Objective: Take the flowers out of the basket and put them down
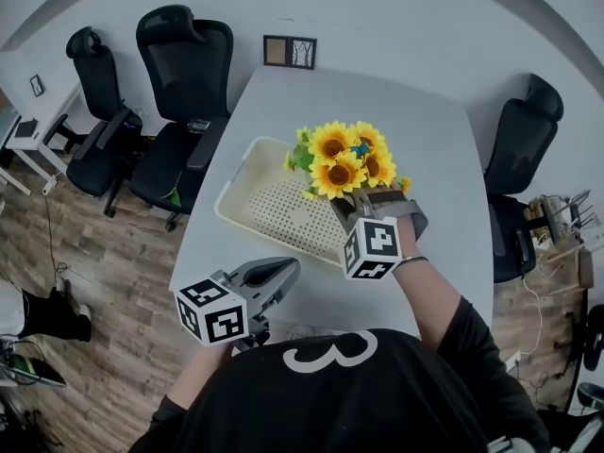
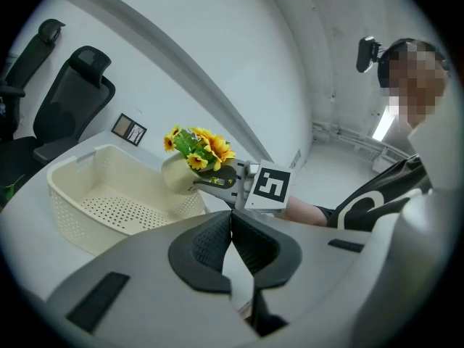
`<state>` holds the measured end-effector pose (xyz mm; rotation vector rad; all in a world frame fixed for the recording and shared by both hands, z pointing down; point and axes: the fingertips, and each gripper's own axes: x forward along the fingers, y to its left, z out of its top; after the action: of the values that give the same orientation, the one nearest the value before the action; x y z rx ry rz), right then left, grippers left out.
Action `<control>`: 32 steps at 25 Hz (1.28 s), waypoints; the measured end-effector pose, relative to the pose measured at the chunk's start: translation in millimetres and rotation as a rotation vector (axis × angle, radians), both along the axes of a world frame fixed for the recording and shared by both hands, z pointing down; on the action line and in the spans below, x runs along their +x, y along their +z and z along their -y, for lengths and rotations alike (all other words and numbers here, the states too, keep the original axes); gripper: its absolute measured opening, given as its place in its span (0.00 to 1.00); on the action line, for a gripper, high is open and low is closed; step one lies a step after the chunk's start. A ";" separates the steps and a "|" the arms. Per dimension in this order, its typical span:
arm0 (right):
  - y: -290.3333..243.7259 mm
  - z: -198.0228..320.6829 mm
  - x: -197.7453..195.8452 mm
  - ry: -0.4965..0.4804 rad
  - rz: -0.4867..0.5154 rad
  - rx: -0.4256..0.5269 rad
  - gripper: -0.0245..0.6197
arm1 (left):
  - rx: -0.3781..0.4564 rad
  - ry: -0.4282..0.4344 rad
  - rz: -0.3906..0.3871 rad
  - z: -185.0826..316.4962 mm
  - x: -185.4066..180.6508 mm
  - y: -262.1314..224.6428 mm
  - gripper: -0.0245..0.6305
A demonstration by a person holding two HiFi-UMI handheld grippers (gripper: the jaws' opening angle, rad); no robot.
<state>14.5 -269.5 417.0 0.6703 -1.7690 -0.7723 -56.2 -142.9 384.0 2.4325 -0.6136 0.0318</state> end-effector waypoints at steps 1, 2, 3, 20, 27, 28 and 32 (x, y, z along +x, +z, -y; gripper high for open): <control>-4.7 -2.2 7.0 0.011 0.001 0.013 0.15 | 0.005 0.012 -0.001 -1.7 6.0 -2.0 0.06; -9.3 -4.4 15.7 0.024 0.001 0.025 0.15 | 0.010 0.024 -0.002 -3.5 13.2 -4.4 0.06; -13.6 -6.8 25.2 0.039 0.002 0.035 0.15 | 0.014 0.036 -0.005 -5.4 20.6 -6.8 0.06; -37.0 -57.5 204.4 0.396 -0.029 0.064 0.15 | 0.037 0.336 -0.039 -22.9 146.6 -20.8 0.06; -13.7 -66.2 225.0 0.503 -0.048 0.014 0.15 | 0.013 0.423 -0.055 -12.6 155.6 -11.7 0.06; -9.3 -71.5 229.8 0.515 -0.048 0.005 0.15 | 0.009 0.434 -0.053 -15.7 159.4 -9.9 0.06; 9.5 -83.1 241.5 0.549 -0.042 -0.032 0.15 | -0.006 0.464 -0.041 -21.4 168.8 -3.4 0.06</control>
<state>256.1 -186.4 426.5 1.0499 -1.4528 -0.3758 112.6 -121.5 380.7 2.5102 -0.0213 0.1721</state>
